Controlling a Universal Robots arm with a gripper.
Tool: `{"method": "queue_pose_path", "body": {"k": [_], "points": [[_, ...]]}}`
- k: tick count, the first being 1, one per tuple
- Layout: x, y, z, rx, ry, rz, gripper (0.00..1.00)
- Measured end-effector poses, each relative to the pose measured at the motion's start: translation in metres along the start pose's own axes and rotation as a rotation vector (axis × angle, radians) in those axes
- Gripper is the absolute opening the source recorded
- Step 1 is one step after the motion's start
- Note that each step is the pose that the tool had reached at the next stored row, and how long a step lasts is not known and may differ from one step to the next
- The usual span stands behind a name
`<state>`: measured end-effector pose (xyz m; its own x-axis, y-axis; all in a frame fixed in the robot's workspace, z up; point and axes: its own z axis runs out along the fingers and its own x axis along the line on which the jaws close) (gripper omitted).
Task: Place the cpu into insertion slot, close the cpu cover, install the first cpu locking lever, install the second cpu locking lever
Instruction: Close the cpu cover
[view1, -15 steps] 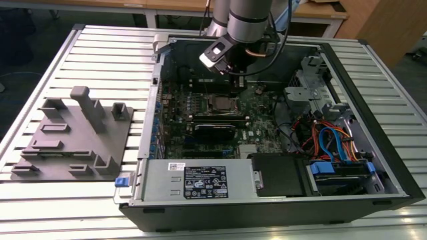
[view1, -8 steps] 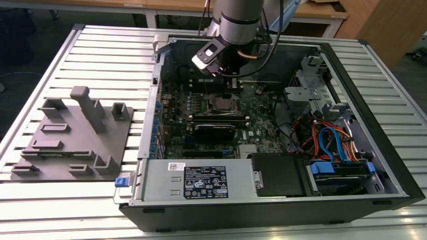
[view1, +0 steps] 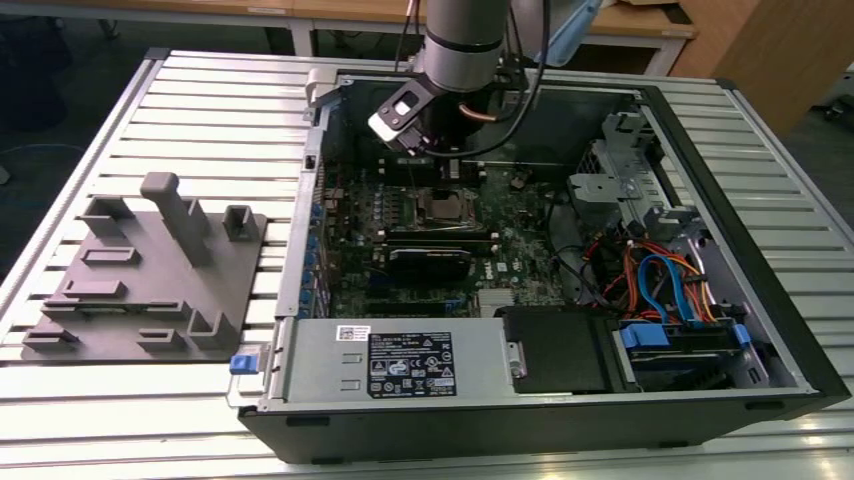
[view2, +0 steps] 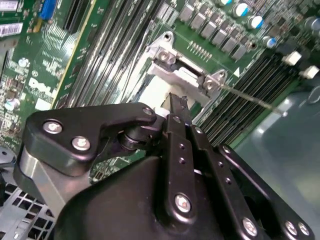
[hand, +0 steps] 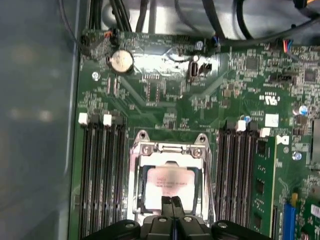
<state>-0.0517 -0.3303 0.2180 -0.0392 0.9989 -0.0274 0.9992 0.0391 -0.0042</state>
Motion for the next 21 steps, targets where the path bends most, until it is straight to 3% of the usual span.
{"method": "queue_pose_path", "body": {"k": [7, 9, 11, 21], "points": [[0.0005, -0.0101, 0.0035, 0.0011, 0.0015, 0.000, 0.10], [0.0007, -0.0117, 0.0048, 0.0010, 0.0053, 0.000, 0.10], [0.0008, -0.0127, 0.0064, 0.0009, 0.0100, 0.000, 0.10], [0.0011, -0.0138, 0.0181, 0.0122, 0.0119, 0.000, 0.10]]}}
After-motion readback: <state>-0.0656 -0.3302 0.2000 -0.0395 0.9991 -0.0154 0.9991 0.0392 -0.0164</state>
